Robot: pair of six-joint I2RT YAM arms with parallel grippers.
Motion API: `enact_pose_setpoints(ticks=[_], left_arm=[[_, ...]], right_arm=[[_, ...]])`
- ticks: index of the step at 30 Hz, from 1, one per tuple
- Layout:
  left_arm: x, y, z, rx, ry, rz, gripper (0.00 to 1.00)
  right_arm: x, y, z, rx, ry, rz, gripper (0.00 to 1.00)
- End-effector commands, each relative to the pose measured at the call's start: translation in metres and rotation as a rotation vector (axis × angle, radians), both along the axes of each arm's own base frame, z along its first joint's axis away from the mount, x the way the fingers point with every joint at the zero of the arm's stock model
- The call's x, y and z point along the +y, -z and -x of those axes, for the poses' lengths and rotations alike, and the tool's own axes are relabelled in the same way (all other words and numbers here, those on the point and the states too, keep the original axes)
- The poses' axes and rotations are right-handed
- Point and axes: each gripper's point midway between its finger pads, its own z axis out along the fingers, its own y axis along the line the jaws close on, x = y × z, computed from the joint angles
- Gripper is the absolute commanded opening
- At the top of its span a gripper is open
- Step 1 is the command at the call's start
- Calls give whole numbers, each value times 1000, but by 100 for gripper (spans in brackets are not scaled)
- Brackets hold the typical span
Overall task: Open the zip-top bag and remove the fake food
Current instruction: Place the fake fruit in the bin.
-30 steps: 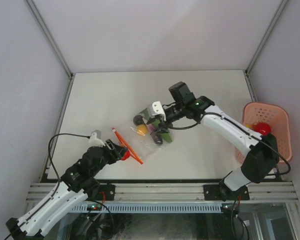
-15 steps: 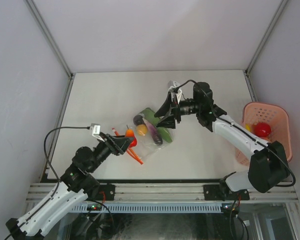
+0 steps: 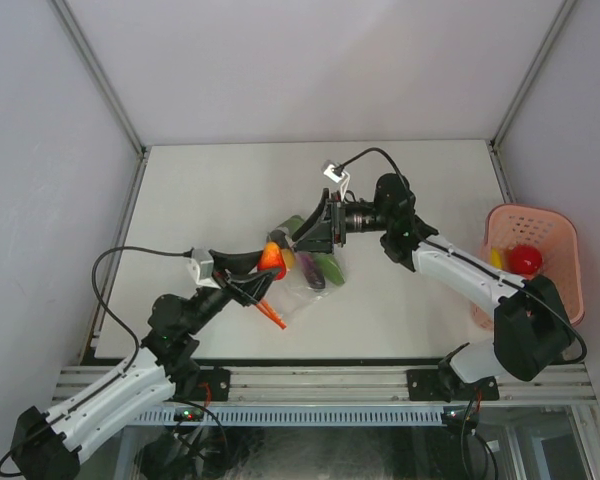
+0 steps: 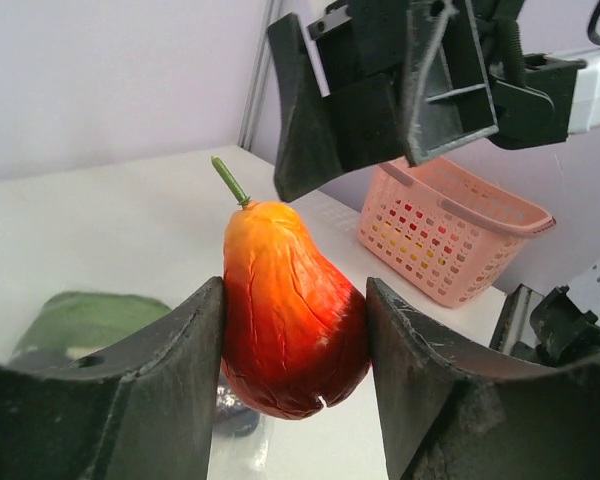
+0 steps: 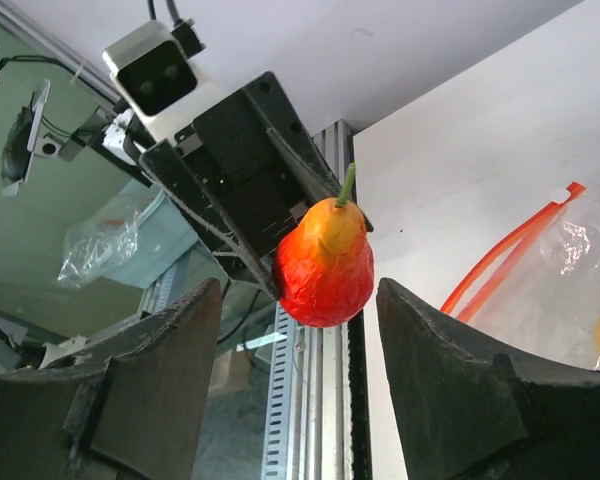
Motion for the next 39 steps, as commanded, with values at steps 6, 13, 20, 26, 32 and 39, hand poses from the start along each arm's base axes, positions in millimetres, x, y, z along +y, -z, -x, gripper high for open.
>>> enact_pose_setpoints(ticks=[6, 13, 20, 26, 32, 39], left_arm=[[-9, -30, 9, -217, 33, 7, 30], [-17, -28, 10, -213, 49, -10, 30], [-22, -24, 8, -214, 48, -34, 30], [-24, -25, 7, -226, 44, -47, 29], [-24, -23, 6, -226, 41, -52, 29], [-20, -19, -1, -202, -2, -67, 30]], right_arm=[[11, -5, -5, 12, 73, -20, 63], [19, -1, 2, 31, 59, -11, 63], [26, 5, 8, 57, 49, 6, 63], [33, 18, 9, 74, 54, 38, 60], [38, 23, 13, 84, 44, 49, 53], [42, 25, 19, 83, 18, 60, 41]])
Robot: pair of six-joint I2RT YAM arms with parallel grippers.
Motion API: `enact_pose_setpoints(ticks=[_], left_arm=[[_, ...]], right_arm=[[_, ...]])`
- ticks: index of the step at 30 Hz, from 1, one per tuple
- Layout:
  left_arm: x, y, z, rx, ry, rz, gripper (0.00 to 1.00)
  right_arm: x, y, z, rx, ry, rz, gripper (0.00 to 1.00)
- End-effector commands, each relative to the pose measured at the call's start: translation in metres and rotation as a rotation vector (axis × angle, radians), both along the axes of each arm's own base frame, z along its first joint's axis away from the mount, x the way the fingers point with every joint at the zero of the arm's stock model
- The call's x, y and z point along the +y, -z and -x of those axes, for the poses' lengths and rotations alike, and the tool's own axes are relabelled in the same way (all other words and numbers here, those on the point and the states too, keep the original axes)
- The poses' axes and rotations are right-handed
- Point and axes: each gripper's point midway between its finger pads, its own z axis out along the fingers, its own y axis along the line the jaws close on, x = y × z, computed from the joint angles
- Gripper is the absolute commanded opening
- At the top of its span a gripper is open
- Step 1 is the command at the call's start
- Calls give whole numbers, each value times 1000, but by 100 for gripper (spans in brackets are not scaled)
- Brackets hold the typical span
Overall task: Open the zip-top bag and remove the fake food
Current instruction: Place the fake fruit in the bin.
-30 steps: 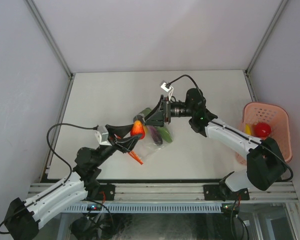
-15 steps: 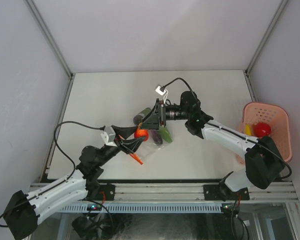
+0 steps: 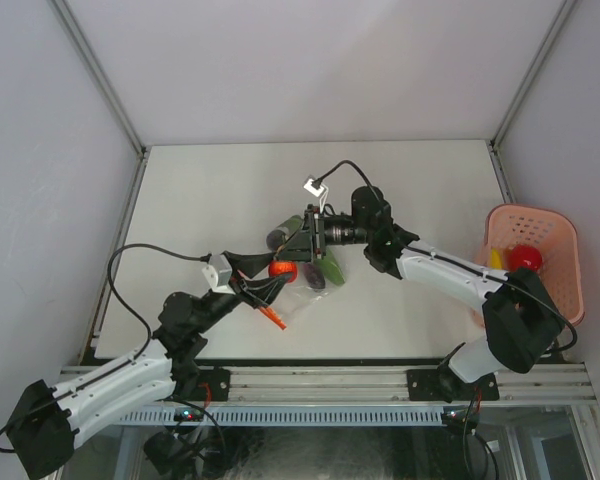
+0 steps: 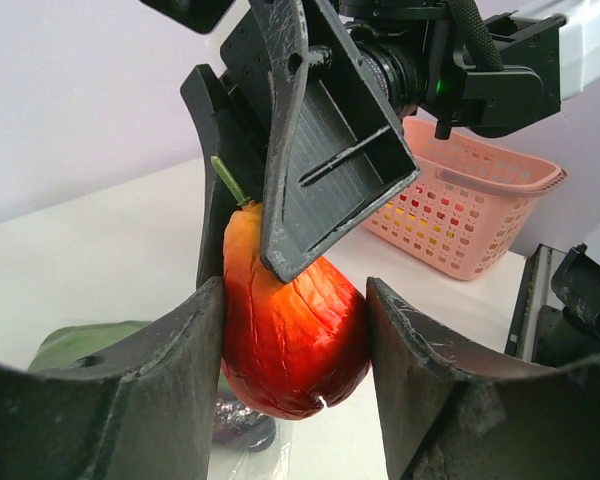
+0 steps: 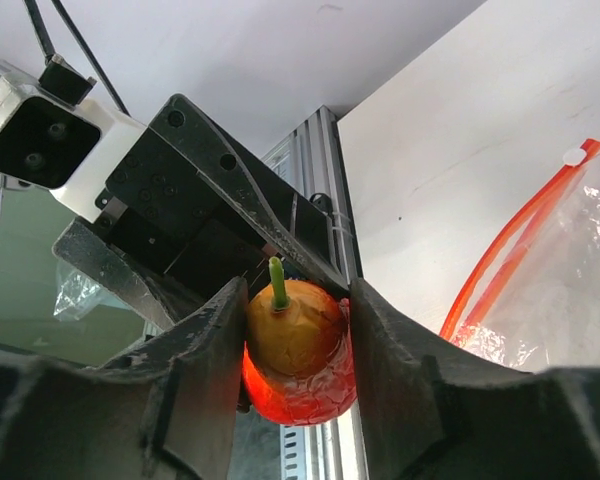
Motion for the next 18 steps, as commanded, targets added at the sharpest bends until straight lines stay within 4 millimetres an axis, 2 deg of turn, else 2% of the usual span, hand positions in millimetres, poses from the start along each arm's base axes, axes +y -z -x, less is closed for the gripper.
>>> enact_pose_setpoints(ticks=[1, 3, 6, 7, 18], left_arm=[[7, -20, -9, -44, -69, 27, 30], [8, -18, -11, -35, -81, 19, 31], [10, -15, -13, -21, -96, 12, 32], [10, -14, -14, -15, -100, 10, 34], [13, 7, -18, 104, -118, 31, 82]], right_arm=[[5, -8, 9, -26, -42, -17, 37], [6, -8, 11, -24, -51, -17, 25], [6, -10, 12, -26, -61, -23, 3], [6, -11, 13, -22, -64, -26, 0], [1, -20, 7, -8, -49, -51, 0]])
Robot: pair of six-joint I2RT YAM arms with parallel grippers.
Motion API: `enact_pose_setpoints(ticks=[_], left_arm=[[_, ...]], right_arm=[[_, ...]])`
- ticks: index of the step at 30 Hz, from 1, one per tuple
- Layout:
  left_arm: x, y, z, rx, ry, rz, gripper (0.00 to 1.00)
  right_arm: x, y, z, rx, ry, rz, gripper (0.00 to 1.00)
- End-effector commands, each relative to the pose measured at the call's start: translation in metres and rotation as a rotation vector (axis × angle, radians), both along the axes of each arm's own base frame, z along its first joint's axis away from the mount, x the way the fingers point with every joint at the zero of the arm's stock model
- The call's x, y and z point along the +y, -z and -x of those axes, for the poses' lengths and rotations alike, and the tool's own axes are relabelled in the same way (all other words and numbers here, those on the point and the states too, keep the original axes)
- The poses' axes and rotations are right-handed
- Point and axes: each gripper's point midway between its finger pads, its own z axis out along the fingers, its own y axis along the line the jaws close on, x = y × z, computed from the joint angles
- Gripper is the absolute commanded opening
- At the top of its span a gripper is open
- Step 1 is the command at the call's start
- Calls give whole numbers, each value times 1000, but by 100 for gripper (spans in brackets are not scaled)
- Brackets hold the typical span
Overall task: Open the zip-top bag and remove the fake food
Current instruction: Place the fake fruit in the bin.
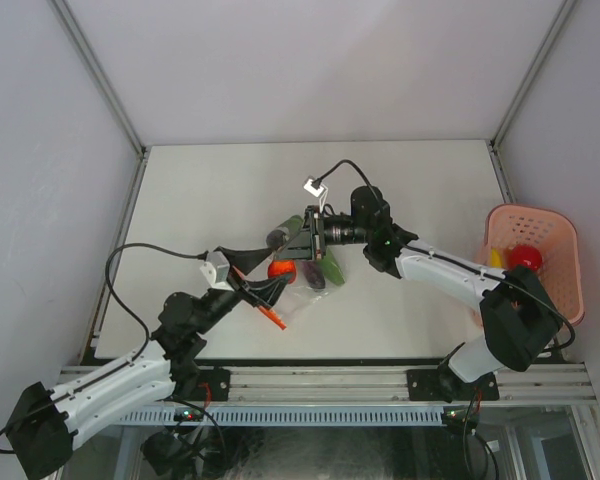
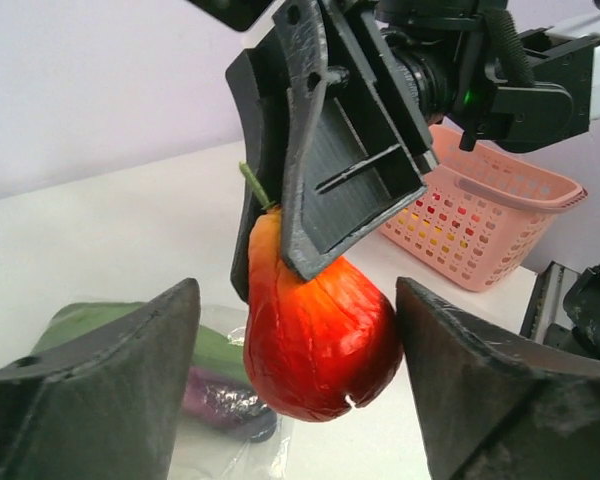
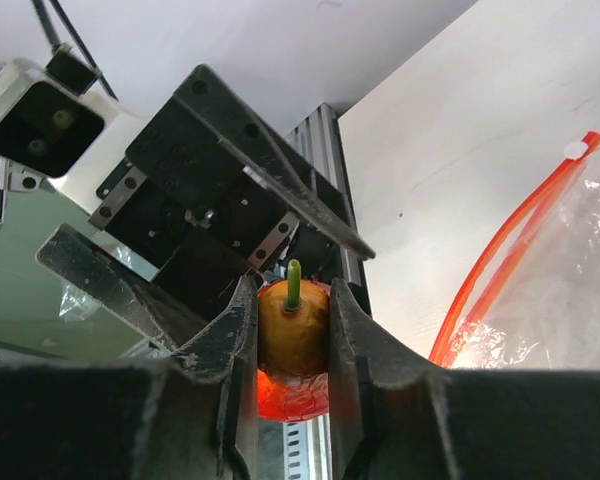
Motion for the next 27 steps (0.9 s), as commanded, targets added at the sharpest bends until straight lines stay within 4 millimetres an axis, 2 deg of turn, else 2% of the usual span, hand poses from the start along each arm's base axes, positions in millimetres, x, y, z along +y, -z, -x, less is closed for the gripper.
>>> enact_pose_setpoints(ticks=[1, 3, 4, 11, 18, 23, 27], left_arm=[[9, 3, -10, 56, -67, 31, 87], [12, 4, -8, 65, -74, 48, 98], [15, 2, -7, 65, -79, 63, 100], [23, 7, 4, 181, -61, 106, 100], [26, 10, 18, 323, -16, 156, 100], [36, 19, 14, 415, -84, 150, 100], [46, 37, 8, 490, -165, 118, 99]], right_arm=[[0, -23, 8, -24, -51, -56, 0], [-2, -24, 5, -32, -43, -57, 0], [-4, -25, 3, -36, -38, -57, 0], [-16, -25, -14, -108, 8, -50, 0], [-38, -30, -37, -170, 63, -52, 0], [-55, -38, -47, -247, 70, -39, 0], [-72, -46, -56, -292, 95, -48, 0]])
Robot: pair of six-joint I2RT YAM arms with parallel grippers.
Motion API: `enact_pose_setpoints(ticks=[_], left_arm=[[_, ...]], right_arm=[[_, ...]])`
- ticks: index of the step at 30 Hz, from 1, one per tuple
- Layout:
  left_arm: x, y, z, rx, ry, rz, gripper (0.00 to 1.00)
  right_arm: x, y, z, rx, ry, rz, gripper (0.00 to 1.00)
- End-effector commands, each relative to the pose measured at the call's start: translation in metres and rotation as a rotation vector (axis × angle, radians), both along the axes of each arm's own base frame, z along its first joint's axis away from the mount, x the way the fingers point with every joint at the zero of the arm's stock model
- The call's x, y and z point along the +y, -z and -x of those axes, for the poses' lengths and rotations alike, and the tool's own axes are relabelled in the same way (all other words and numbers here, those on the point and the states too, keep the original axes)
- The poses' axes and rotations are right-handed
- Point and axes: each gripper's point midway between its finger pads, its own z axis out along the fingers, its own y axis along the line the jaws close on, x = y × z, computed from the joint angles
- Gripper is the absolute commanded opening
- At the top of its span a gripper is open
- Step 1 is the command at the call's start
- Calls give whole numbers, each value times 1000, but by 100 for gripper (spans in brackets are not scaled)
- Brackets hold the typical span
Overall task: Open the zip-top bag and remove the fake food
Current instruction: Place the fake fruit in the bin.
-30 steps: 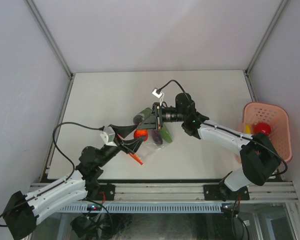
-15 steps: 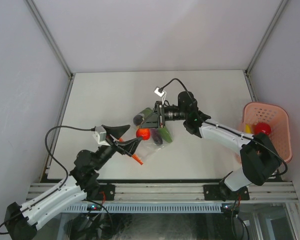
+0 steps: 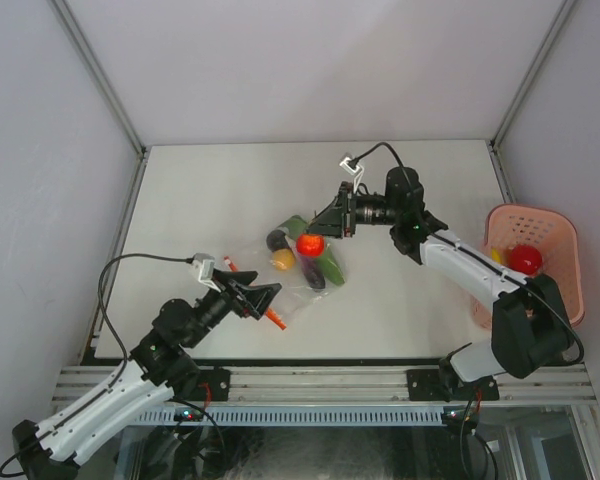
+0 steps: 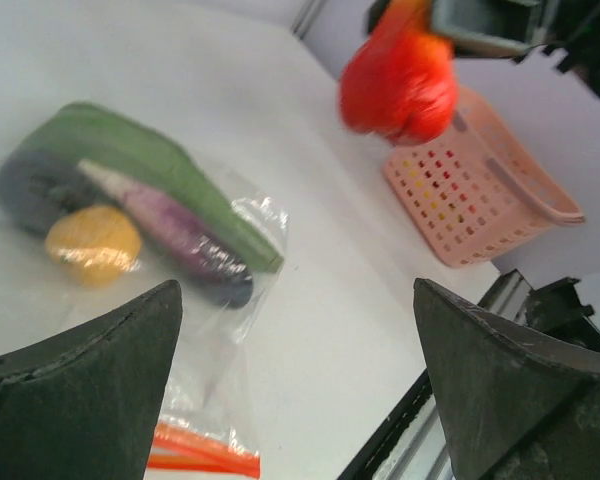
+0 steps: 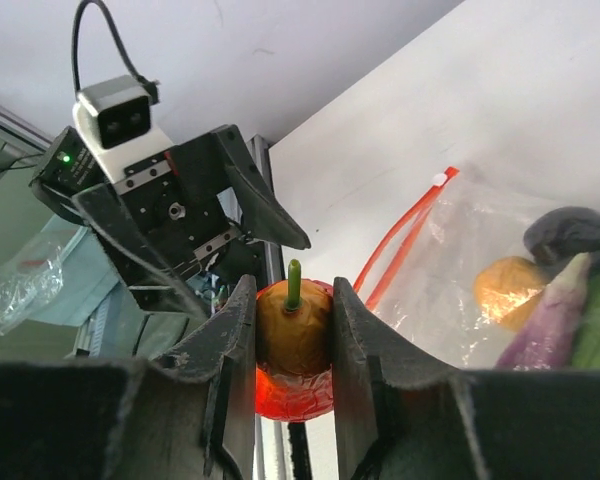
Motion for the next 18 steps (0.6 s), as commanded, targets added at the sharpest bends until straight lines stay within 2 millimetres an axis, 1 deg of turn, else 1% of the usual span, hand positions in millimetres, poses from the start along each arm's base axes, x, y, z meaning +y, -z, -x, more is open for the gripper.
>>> enact_pose_setpoints(ticks=[1, 6, 10, 15, 18], left_arm=[[15, -5, -7, 85, -97, 4, 99], [21, 16, -9, 161, -132, -37, 98], [37, 36, -13, 214, -219, -92, 98], [47, 42, -14, 231, -272, -62, 98], [51, 43, -15, 228, -290, -60, 98]], right_arm=[[-19, -40, -3, -173, -10, -45, 0], [-42, -54, -12, -245, 22, -38, 0], [-64, -64, -18, -303, 62, -30, 0], [-94, -66, -24, -403, 140, 34, 0], [-115, -72, -27, -459, 204, 65, 0]])
